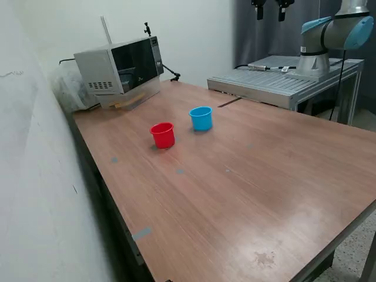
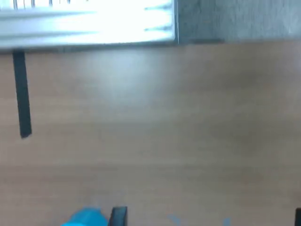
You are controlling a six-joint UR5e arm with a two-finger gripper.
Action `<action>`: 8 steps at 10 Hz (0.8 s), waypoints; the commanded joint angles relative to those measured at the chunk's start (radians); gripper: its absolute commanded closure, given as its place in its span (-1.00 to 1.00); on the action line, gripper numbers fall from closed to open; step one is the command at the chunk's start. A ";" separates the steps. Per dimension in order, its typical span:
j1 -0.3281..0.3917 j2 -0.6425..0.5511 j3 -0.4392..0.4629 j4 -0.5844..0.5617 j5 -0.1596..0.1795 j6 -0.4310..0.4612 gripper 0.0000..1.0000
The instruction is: Place red objects in the red bin, and blue objects in the blue bin.
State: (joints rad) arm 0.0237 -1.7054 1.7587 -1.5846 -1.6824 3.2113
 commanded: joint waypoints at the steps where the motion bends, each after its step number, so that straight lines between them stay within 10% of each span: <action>1: 0.033 -0.023 -0.010 0.276 -0.003 0.001 -1.00; 8: 0.016 -0.028 0.002 0.350 -0.005 -0.002 -1.00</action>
State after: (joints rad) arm 0.0416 -1.7321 1.7592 -1.2473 -1.6869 3.2094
